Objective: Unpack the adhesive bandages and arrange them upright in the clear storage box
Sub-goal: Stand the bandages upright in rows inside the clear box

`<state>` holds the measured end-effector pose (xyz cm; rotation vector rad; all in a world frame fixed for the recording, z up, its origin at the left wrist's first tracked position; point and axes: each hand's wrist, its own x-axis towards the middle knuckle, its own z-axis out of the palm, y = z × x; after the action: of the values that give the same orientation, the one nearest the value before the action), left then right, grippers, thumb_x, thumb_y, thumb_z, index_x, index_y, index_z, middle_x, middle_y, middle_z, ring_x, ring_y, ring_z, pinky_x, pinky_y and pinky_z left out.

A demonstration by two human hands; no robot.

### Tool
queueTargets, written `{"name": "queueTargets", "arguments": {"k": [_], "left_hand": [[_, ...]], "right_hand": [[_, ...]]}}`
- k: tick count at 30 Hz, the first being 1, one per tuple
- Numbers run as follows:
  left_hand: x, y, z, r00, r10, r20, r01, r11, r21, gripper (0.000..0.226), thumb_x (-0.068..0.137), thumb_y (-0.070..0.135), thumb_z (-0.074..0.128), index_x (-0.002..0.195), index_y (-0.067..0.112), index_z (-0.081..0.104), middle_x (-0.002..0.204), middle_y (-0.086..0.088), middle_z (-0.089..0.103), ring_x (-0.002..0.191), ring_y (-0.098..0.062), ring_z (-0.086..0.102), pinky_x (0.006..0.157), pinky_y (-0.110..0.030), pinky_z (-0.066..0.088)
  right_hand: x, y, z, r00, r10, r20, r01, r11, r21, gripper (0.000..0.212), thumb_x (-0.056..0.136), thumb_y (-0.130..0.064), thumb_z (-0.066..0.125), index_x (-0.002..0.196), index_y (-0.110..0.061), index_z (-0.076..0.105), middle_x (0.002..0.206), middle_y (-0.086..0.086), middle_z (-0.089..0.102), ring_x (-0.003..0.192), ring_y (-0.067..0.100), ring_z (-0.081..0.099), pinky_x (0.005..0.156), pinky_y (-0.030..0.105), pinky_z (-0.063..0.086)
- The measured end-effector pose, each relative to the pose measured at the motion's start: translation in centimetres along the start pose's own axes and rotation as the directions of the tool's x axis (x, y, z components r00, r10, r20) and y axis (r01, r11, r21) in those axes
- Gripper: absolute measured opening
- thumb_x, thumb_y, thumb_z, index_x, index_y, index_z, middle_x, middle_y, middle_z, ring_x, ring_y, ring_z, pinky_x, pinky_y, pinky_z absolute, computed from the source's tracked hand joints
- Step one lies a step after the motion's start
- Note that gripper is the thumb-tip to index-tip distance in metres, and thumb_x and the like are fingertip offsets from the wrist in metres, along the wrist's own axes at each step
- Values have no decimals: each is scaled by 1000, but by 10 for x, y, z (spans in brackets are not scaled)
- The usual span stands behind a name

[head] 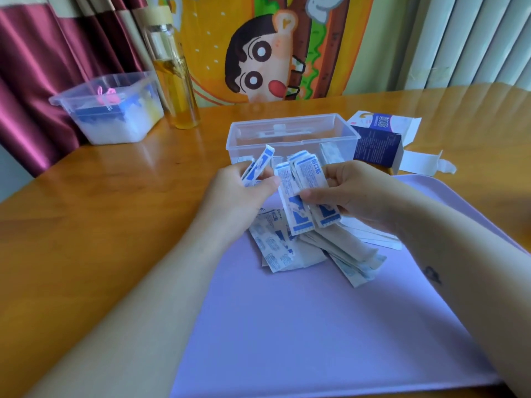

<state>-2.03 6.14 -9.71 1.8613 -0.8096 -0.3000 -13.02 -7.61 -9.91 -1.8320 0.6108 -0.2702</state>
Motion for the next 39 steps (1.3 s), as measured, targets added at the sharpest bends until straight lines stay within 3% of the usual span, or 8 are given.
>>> {"name": "queueTargets", "arguments": {"k": [6, 9, 14, 19, 24, 28, 32, 39], "left_hand": [[1, 2, 2, 998, 11, 66, 4, 976, -217, 21, 87, 22, 64, 67, 28, 64, 49, 13, 40, 41, -5, 33, 50, -25, 30], [-3, 6, 6, 979, -64, 194, 145, 887, -438, 6, 89, 16, 61, 94, 13, 64, 51, 7, 34, 40, -5, 28, 44, -19, 23], [-2, 10, 5, 886, -270, 376, 463, 502, -731, 16, 92, 9, 48, 95, 9, 63, 71, -8, 60, 48, -9, 48, 38, -15, 33], [0, 7, 0, 819, -346, 459, 558, 291, -777, 22, 94, 16, 46, 97, 7, 66, 69, -9, 63, 52, -12, 58, 50, -22, 54], [0, 2, 6, 812, -215, 542, 569, 496, -656, 55, 80, 39, 64, 126, 11, 59, 57, 4, 46, 42, -2, 32, 40, -11, 29], [-3, 2, 12, 863, -202, 462, 479, 617, -624, 32, 87, 22, 60, 114, 5, 63, 56, 2, 45, 41, -2, 38, 43, -14, 32], [-2, 3, 8, 858, -170, 484, 478, 608, -634, 36, 88, 18, 56, 123, 8, 59, 104, -16, 70, 94, -29, 69, 87, -41, 55], [0, -4, 9, 837, -193, 512, 533, 497, -685, 56, 71, 12, 68, 125, 1, 56, 116, -24, 64, 103, -39, 64, 81, -49, 55]], "right_hand": [[-4, -3, 1, 997, -72, -10, 72, 978, 194, 32, 72, -18, 78, 101, -8, 69, 99, 15, 72, 97, 39, 66, 90, 67, 43], [-6, -6, 6, 990, -100, 96, 49, 900, 434, 49, 65, -13, 70, 110, 6, 61, 104, 22, 69, 95, 33, 68, 88, 47, 54], [-9, -11, 6, 982, -98, 159, -14, 810, 587, 26, 66, -9, 63, 90, 1, 62, 69, 9, 69, 59, 14, 66, 57, 23, 56], [-9, -10, 6, 980, -41, 193, -82, 807, 585, 28, 65, -11, 66, 90, 1, 67, 88, 16, 71, 74, 21, 69, 75, 29, 59], [-11, -9, 13, 960, -14, 280, -165, 779, 605, 42, 74, -10, 60, 111, 11, 59, 106, 28, 66, 96, 37, 66, 89, 41, 54], [-13, -9, 15, 959, -4, 285, -157, 828, 538, 39, 72, -12, 62, 105, 7, 63, 101, 22, 68, 91, 30, 67, 89, 35, 54], [-12, -10, 14, 963, 13, 270, -161, 828, 537, 26, 78, -9, 61, 101, 3, 66, 95, 15, 71, 82, 21, 69, 81, 29, 57], [-10, -10, 17, 988, 25, 156, -95, 881, 463, 66, 59, -16, 72, 118, 8, 54, 105, 22, 68, 98, 31, 66, 92, 38, 52]]}}
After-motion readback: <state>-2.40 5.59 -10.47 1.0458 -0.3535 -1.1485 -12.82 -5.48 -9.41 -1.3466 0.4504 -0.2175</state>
